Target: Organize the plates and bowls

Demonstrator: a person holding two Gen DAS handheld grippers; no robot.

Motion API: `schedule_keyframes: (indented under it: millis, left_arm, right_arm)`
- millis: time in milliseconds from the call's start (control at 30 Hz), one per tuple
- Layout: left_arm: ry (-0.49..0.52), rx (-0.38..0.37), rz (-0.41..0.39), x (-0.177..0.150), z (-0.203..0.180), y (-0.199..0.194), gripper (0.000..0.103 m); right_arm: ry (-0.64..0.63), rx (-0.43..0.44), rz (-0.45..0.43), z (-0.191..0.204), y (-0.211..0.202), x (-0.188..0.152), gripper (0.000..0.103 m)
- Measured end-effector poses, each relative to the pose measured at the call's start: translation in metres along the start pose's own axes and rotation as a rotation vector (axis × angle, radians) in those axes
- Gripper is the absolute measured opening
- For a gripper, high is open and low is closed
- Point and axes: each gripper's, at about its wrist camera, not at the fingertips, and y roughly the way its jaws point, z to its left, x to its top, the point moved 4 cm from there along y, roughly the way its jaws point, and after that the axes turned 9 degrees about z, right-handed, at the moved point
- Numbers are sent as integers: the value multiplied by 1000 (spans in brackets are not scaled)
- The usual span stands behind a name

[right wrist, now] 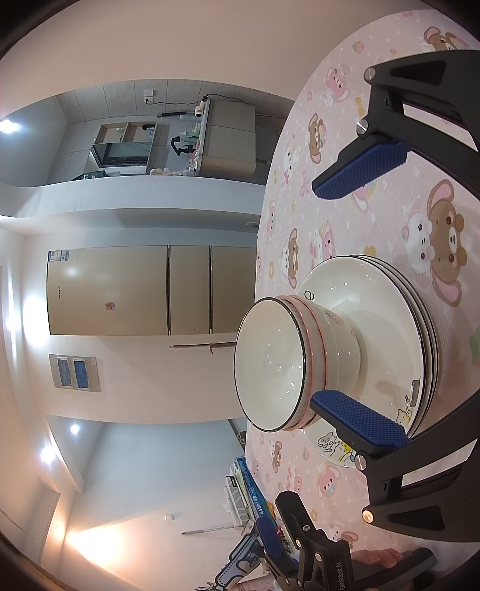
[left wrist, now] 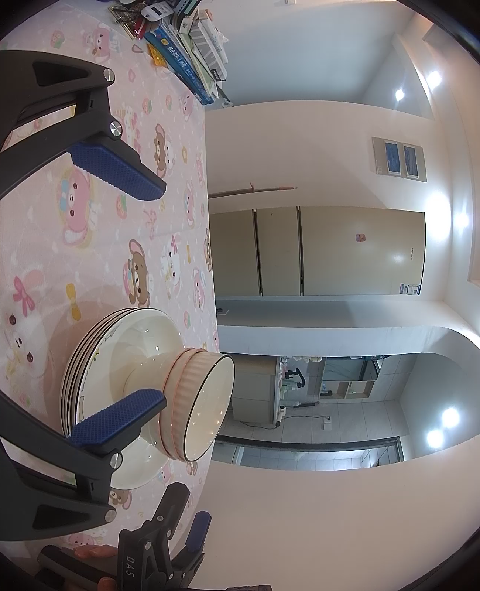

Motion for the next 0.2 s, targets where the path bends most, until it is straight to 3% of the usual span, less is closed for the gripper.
schedule_keyframes:
  millis: [200]
  left_arm:
    - [-2,3,0,-1,1,0,103]
  right_arm:
    - [0,0,0,0,0,0,103]
